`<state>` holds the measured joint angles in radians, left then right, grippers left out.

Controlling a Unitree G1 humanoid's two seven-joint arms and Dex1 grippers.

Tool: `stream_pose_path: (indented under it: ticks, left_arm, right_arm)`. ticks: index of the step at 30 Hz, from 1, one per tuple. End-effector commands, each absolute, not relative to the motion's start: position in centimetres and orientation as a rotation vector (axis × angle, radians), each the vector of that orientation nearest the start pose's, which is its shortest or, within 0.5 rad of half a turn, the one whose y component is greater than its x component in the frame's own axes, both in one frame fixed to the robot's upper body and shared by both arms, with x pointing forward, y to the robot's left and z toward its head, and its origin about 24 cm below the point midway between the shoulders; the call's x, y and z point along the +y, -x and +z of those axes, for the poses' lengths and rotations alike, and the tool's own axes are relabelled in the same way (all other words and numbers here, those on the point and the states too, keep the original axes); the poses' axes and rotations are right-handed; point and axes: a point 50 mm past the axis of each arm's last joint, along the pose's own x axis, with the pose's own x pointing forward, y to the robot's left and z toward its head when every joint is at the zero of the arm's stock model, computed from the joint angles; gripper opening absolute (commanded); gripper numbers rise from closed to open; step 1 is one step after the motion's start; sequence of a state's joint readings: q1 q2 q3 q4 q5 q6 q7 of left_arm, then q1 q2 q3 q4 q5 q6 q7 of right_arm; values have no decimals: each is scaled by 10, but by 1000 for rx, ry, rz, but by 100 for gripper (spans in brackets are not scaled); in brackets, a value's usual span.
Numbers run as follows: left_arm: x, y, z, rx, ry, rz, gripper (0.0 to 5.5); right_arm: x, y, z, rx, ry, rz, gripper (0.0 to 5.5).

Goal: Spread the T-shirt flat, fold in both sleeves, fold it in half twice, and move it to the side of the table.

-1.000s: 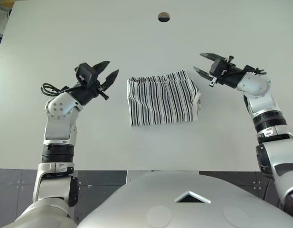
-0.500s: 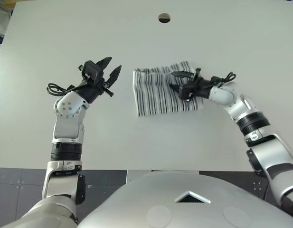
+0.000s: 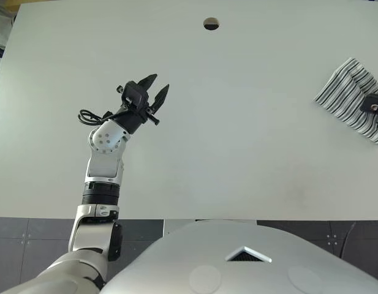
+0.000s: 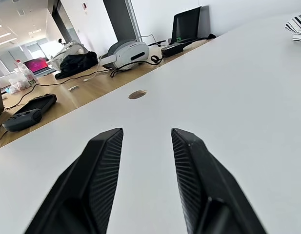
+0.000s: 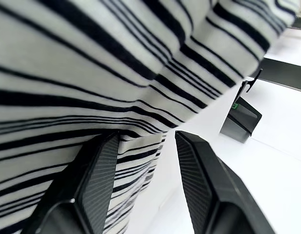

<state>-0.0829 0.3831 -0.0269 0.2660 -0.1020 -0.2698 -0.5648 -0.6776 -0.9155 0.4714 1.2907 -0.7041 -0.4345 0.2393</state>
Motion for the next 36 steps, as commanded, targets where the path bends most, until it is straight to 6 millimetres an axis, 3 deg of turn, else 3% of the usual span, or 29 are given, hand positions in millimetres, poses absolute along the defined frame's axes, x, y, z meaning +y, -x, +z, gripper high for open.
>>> stream_pose_path:
  ticks: [1,2,5,6,8,10,13,14,16,19,21,24,26,30,36]
  left_arm:
    - [201,-263,44,-52,-303,-525,184]
    - [203,-264,47,-61,-292,-500,184]
    - [198,-269,92,-257,-159,-354,184]
    - [197,-271,104,-306,-136,-321,184]
    - [188,-284,132,-427,-86,-259,184]
    - [175,-291,153,-574,-80,-263,184]
    - [166,-313,166,-642,88,-167,184]
    - [163,-319,165,-634,109,-134,184]
    - [160,-325,161,-619,103,-98,184]
    - [164,-330,156,-600,71,-30,184]
    - [168,-333,155,-600,52,29,184]
    - [167,-328,156,-665,129,-41,184]
    - [166,-326,153,-680,108,-48,184]
    - [156,-322,144,-686,106,-88,184]
    - [151,-325,142,-686,92,-96,184]
  right_arm:
    - [-370,-316,98,474,1560,224,212]
    - [-369,-321,109,416,1567,173,212]
    - [-351,-345,189,7,1595,-43,212]
    - [-343,-348,206,-90,1598,-76,212]
    - [-296,-359,224,-348,1534,-76,212]
    - [-252,-364,222,-515,1407,-37,212]
    - [-178,-365,182,-571,600,208,212]
    - [-162,-362,171,-560,393,255,212]
    - [-145,-358,155,-532,164,302,212]
    - [-133,-352,144,-501,11,373,212]
    - [-134,-351,144,-485,-91,383,212]
    - [-142,-347,146,-497,-141,322,212]
    - [-147,-349,145,-479,-150,241,212]
    - [-138,-352,146,-463,-72,248,212]
    - [-125,-340,174,-650,-58,371,212]
